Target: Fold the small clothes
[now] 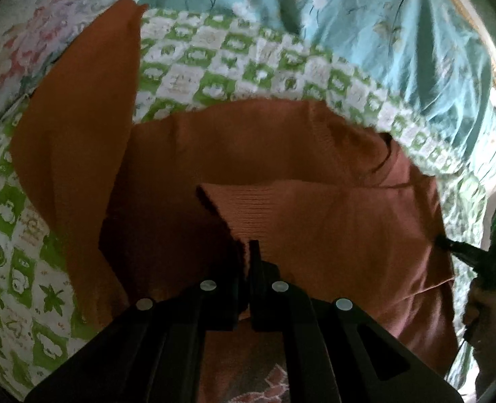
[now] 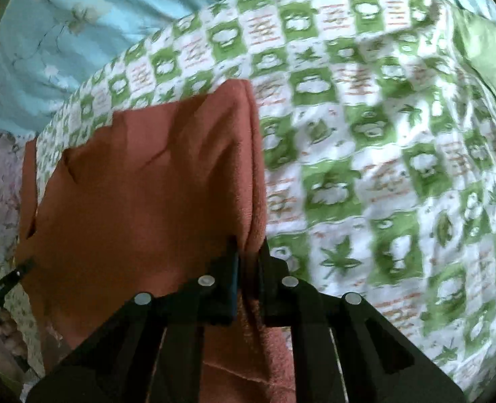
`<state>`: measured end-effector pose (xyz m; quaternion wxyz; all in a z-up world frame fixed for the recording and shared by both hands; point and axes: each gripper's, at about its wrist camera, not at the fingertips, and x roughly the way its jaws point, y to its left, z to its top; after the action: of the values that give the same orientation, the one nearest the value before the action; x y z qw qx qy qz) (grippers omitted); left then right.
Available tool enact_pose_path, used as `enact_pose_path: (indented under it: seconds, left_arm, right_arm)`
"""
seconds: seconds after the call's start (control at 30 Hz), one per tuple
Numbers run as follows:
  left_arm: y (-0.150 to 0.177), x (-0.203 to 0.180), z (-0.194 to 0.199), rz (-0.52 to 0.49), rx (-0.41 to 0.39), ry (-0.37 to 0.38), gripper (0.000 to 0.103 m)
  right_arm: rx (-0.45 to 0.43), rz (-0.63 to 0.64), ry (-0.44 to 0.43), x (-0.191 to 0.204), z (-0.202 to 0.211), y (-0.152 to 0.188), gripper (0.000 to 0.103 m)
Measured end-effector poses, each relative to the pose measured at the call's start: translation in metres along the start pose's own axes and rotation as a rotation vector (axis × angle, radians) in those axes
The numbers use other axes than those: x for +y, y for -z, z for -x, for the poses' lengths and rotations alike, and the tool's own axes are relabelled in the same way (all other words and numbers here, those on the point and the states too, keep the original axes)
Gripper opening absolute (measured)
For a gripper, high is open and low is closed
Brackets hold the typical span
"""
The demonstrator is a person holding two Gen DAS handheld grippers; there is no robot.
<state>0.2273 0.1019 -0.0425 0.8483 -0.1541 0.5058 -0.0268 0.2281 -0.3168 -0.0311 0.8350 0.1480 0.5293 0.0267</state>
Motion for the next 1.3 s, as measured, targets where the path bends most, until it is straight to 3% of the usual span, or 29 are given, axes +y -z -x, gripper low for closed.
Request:
enact_pose_path:
  seconds: [0.1, 0.3, 0.5, 0.7, 0.8, 1.1, 1.17, 1.3]
  left_arm:
    - [0.006, 0.006, -0.015, -0.004, 0.042, -0.064, 0.006]
    - [0.01, 0.017, 0.007, 0.015, 0.032, 0.001, 0.022]
    - [-0.012, 0.026, 0.031, 0.023, -0.034, -0.012, 0.038]
    - [-0.062, 0.044, 0.023, 0.069, -0.086, -0.157, 0.077]
    - [-0.096, 0.056, 0.008, 0.077, -0.118, -0.237, 0.08]
    - [-0.18, 0.095, -0.058, 0.136, -0.044, -0.442, 0.08]
    - [-0.191, 0.106, -0.065, 0.163, -0.033, -0.46, 0.073]
    - [-0.204, 0.122, -0.069, 0.185, -0.037, -0.385, 0.01]
  right_arm:
    - [0.042, -0.03, -0.006, -0.007, -0.013, 0.003, 0.012]
    - [-0.031, -0.097, -0.057, -0.008, 0.029, 0.009, 0.037]
    - [-0.043, -0.053, -0.158, 0.015, 0.061, 0.039, 0.037]
    - [0.022, -0.003, -0.244, 0.058, 0.052, 0.064, 0.037]
    - [0.044, 0.002, -0.265, 0.07, 0.046, 0.072, 0.038]
    - [0.082, -0.005, -0.31, 0.079, 0.045, 0.077, 0.039]
    - [0.081, -0.011, -0.31, 0.077, 0.045, 0.076, 0.039]
    - [0.073, -0.026, -0.315, 0.071, 0.048, 0.076, 0.039]
